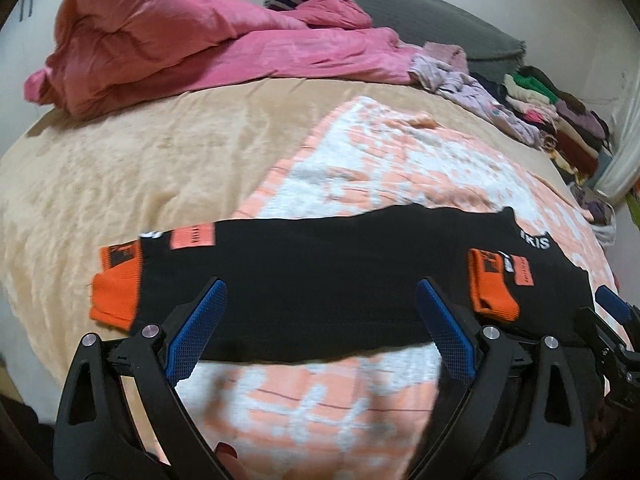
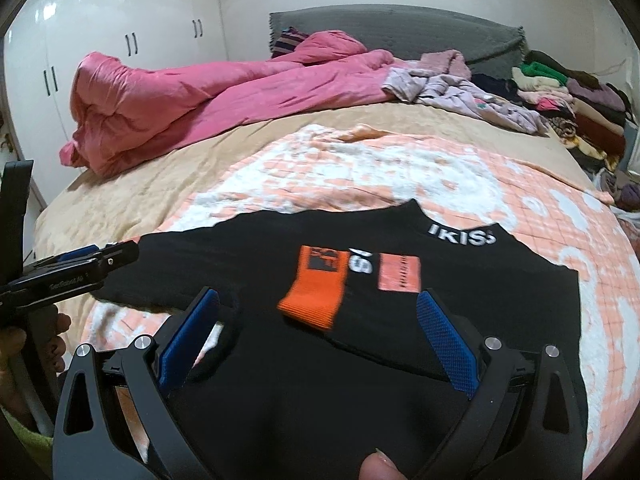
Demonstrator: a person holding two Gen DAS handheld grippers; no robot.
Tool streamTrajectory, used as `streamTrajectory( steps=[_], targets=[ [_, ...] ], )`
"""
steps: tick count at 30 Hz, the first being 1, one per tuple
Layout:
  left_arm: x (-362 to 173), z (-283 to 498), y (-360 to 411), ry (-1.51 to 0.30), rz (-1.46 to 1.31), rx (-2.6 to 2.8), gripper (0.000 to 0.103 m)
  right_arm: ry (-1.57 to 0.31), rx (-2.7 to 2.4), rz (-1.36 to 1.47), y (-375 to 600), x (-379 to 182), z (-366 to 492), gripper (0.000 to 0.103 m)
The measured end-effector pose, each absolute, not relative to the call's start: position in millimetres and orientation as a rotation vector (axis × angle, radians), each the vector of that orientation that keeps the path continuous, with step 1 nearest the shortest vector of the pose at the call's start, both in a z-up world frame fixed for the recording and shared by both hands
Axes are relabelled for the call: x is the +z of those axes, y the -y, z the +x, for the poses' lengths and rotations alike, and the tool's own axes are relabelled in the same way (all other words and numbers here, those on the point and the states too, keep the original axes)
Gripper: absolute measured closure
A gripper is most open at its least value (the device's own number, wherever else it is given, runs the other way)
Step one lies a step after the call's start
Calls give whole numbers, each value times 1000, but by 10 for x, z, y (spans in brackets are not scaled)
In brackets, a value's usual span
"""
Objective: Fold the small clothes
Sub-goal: 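Move the left gripper to the orange cuff of the other sleeve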
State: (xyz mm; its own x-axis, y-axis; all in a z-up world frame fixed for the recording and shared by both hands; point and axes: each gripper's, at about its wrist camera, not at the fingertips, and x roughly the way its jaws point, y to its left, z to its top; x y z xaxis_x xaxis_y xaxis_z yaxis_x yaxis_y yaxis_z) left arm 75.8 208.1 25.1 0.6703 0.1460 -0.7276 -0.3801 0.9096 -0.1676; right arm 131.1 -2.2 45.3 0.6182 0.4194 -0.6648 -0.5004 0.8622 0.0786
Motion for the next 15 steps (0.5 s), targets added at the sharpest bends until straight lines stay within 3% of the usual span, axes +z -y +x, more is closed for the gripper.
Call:
streamTrajectory(
  steps=[15],
  targets=[
    [45,376,-2714,-826,-438,428,15,-736,657,-205,-708,389,1207,5]
  ],
)
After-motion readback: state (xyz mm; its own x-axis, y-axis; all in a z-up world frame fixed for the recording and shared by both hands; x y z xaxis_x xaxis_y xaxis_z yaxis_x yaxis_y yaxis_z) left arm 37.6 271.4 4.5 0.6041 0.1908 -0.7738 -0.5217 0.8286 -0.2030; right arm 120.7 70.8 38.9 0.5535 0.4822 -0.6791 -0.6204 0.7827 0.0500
